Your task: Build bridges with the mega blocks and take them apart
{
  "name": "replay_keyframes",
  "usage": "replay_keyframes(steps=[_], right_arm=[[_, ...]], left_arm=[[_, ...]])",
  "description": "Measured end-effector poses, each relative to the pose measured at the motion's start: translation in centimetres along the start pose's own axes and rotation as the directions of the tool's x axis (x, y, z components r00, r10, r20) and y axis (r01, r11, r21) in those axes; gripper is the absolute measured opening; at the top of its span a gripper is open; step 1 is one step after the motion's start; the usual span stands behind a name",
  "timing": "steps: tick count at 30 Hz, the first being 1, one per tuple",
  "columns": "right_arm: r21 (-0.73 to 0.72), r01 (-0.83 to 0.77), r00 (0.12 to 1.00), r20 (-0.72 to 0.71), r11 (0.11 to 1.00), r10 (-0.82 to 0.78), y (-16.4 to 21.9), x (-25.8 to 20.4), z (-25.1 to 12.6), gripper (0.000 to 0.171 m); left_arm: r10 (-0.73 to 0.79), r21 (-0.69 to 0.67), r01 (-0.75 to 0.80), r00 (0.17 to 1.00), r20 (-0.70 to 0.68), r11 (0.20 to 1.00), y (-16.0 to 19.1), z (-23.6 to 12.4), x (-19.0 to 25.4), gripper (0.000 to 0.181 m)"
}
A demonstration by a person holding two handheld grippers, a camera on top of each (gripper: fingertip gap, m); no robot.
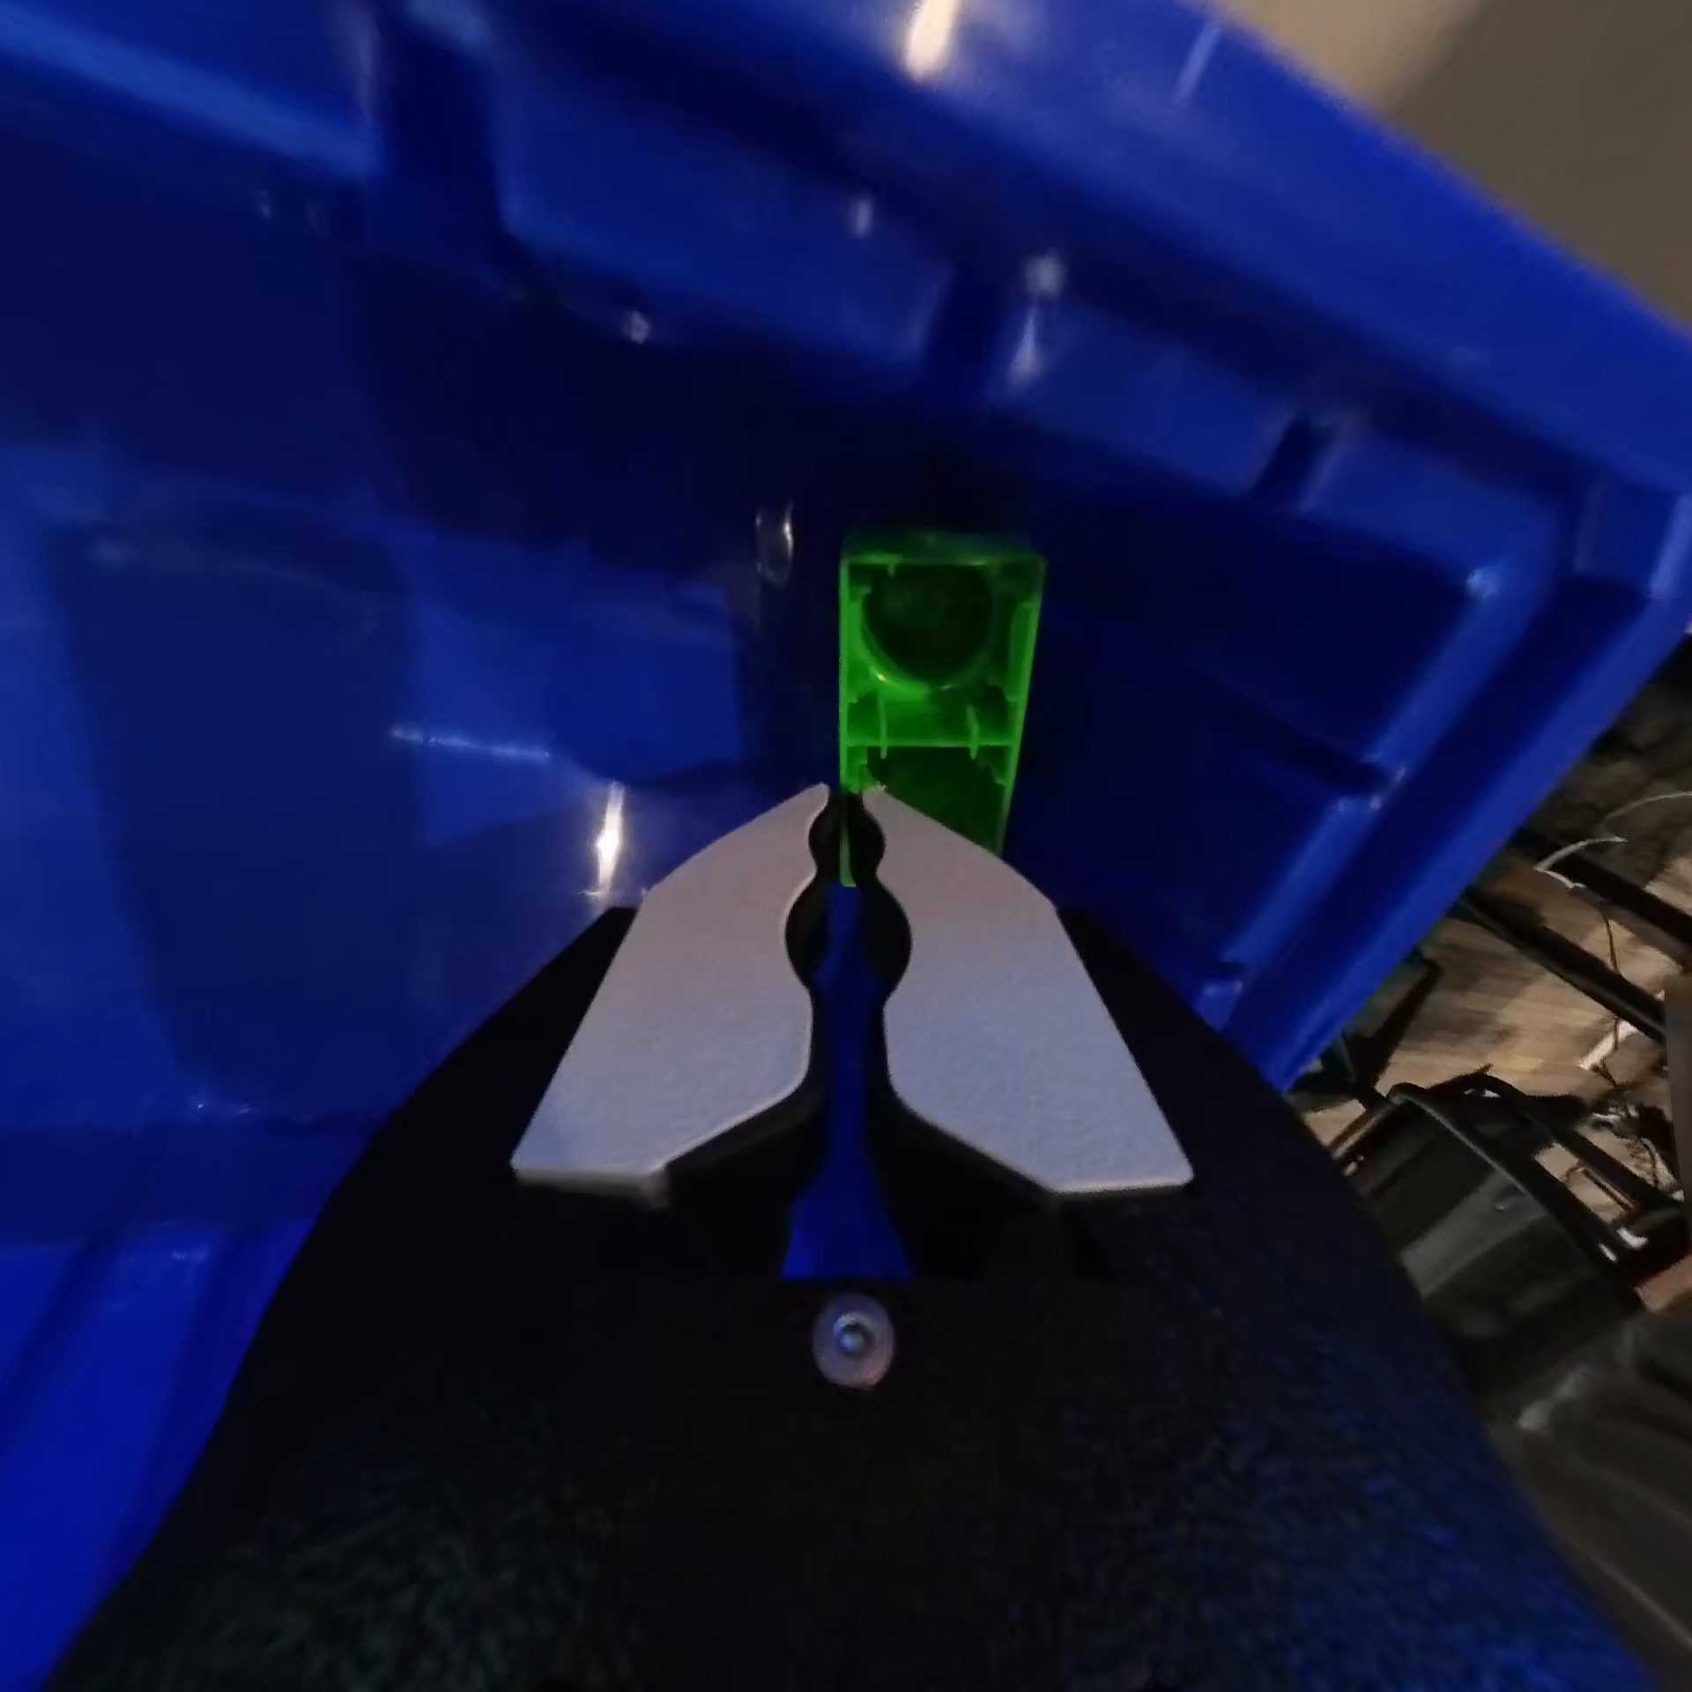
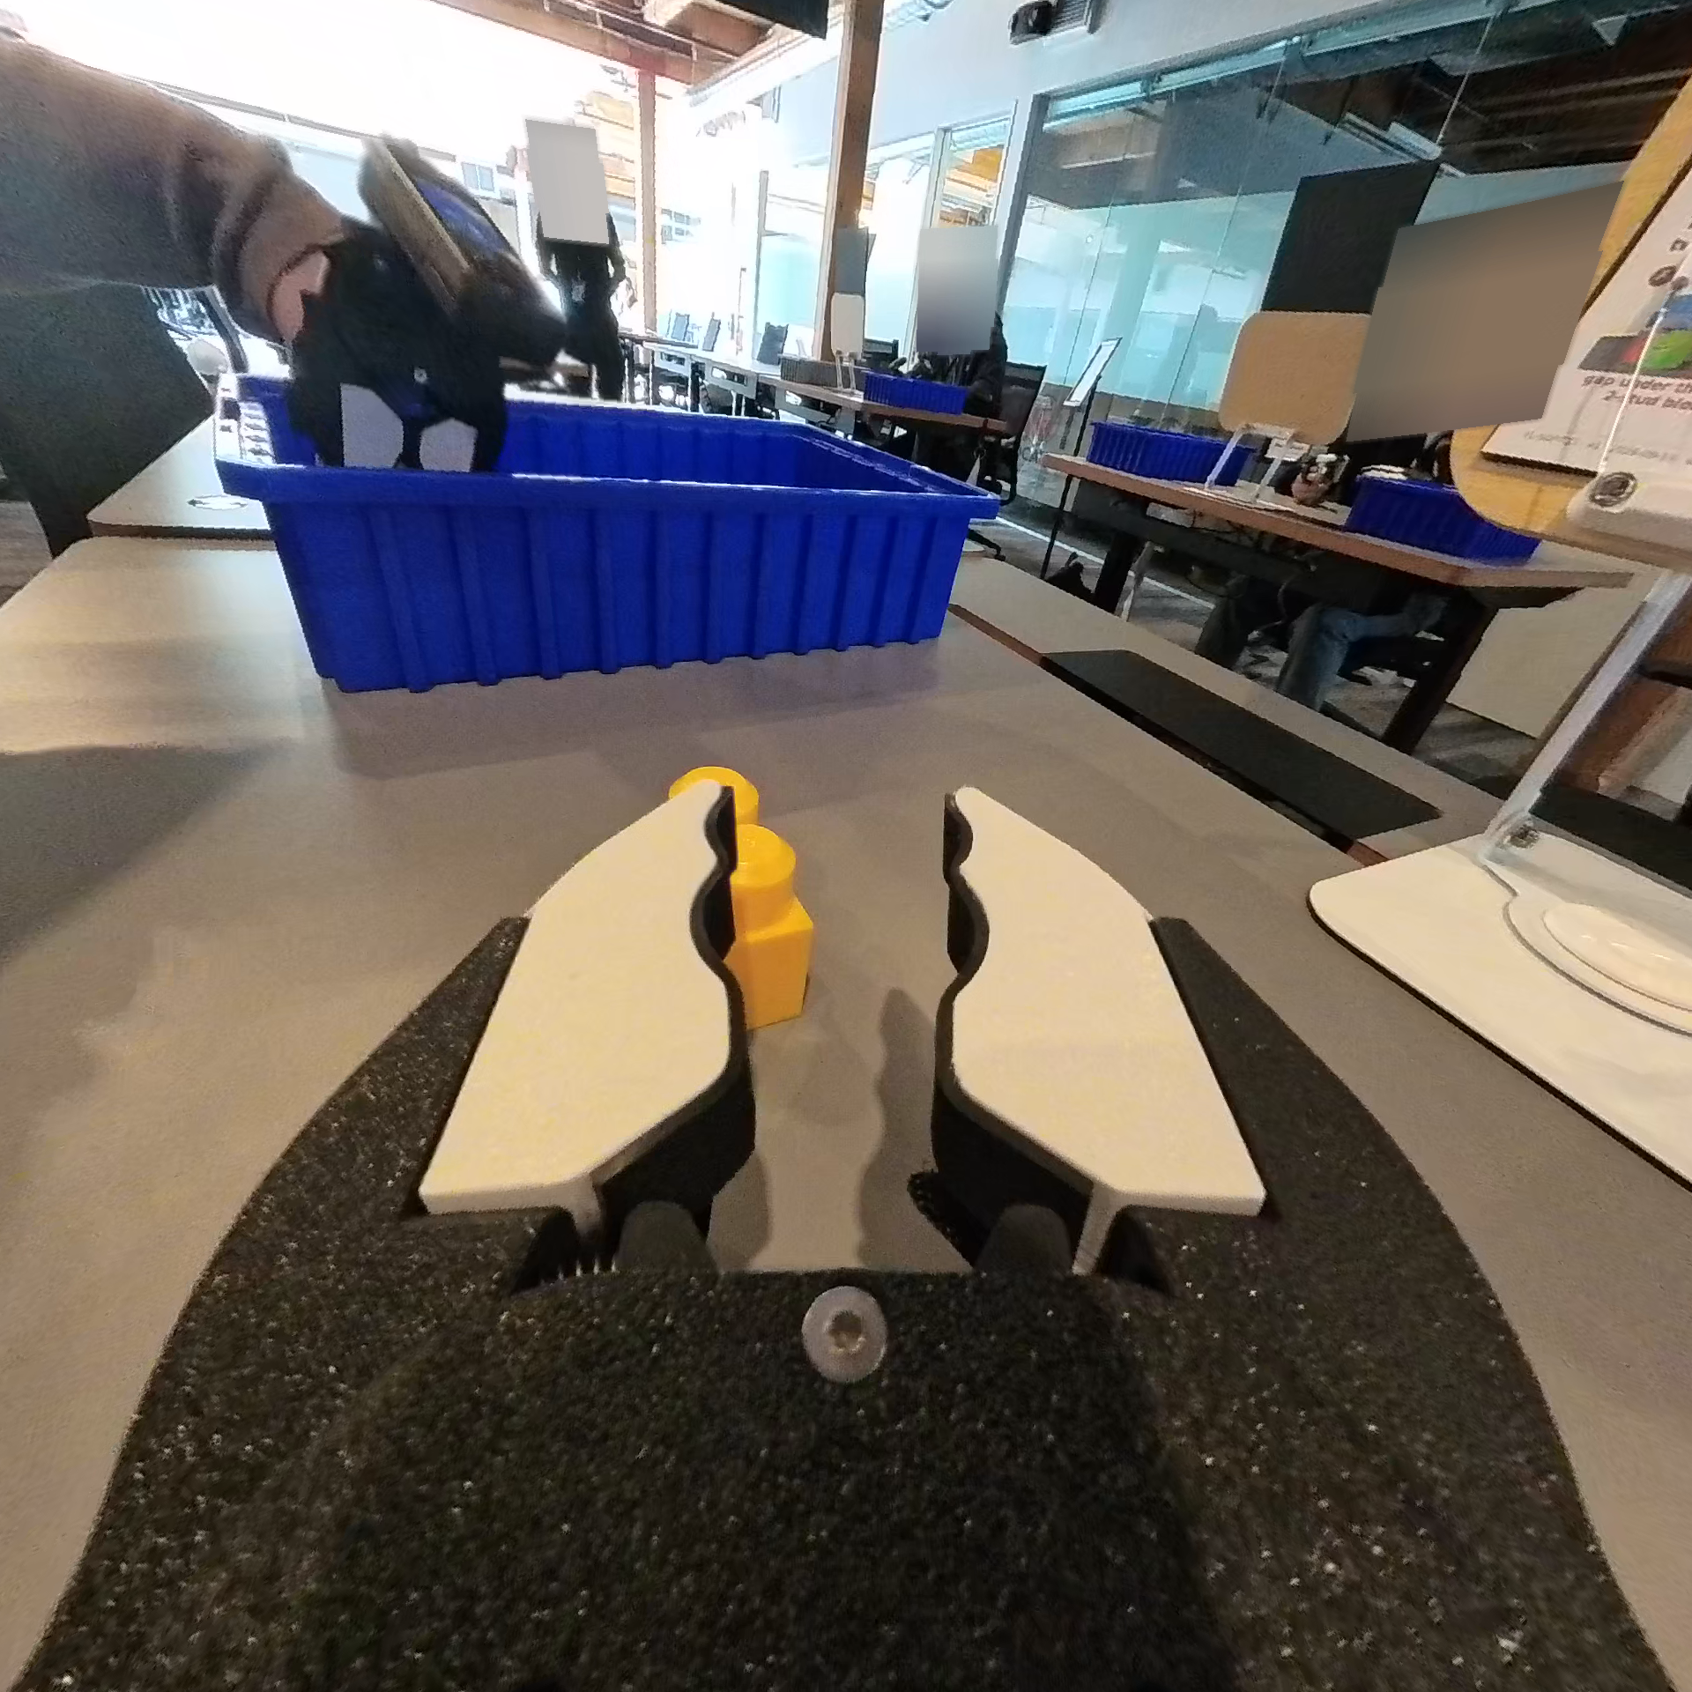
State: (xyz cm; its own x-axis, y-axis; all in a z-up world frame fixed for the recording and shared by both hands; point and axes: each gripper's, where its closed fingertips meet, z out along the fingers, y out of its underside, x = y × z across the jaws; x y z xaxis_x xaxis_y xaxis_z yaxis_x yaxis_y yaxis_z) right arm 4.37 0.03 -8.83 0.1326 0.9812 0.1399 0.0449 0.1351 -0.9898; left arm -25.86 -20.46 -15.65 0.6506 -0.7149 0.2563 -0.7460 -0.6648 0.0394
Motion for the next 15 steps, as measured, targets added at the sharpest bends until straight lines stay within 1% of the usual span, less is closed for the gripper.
replay_keyframes(steps=[2, 3, 5, 6, 8, 10, 11, 13, 15], right_arm=[[0.001, 0.003, 1.000, 0.001, 1.000, -0.003, 0.0, 0.0, 0.0, 0.042], [0.003, 0.007, 1.000, -0.001, 1.000, -0.007, -0.1, 0.0, 0.0, 0.042], [0.009, 0.009, 1.000, -0.002, 1.000, -0.009, -0.2, 0.0, 0.0, 0.042], [0.015, 0.010, 1.000, -0.003, 1.000, -0.010, -0.3, 0.0, 0.1, 0.042], [0.036, -0.002, 1.000, 0.009, 0.999, 0.002, -0.9, -0.1, 0.4, 0.042], [0.068, -0.036, 0.998, 0.052, 0.997, 0.032, -1.9, -0.7, 1.0, 0.044], [0.084, -0.054, 0.996, 0.077, 0.995, 0.047, -2.4, -1.2, 1.4, 0.045], [0.126, -0.094, 0.985, 0.159, 0.988, 0.073, -4.2, -2.7, 2.3, 0.047], [0.187, -0.133, 0.963, 0.255, 0.973, 0.083, -7.0, -4.5, 3.3, 0.051]], left_arm=[[-0.018, 0.052, 0.015, 0.998, 0.067, 0.999, 0.2, -0.8, -0.7, 0.002], [-0.033, 0.109, 0.021, 0.994, 0.107, 0.994, 0.0, -1.7, -1.0, 0.002], [-0.073, 0.290, 0.017, 0.980, 0.186, 0.957, -1.2, -4.4, -1.2, 0.001], [-0.095, 0.396, -0.004, 0.969, 0.229, 0.918, -2.1, -6.2, -1.1, 0.001], [-0.149, 0.586, -0.081, 0.931, 0.334, 0.806, -3.9, -10.3, -0.6, 0.001], [-0.194, 0.739, -0.181, 0.900, 0.390, 0.649, -6.4, -14.5, 1.3, 0.000], [-0.196, 0.787, -0.219, 0.898, 0.394, 0.577, -7.6, -16.0, 2.6, 0.001], [-0.210, 0.835, -0.284, 0.883, 0.419, 0.471, -9.8, -18.2, 4.8, 0.001], [-0.209, 0.872, -0.335, 0.881, 0.424, 0.358, -12.4, -19.8, 6.8, 0.001]])
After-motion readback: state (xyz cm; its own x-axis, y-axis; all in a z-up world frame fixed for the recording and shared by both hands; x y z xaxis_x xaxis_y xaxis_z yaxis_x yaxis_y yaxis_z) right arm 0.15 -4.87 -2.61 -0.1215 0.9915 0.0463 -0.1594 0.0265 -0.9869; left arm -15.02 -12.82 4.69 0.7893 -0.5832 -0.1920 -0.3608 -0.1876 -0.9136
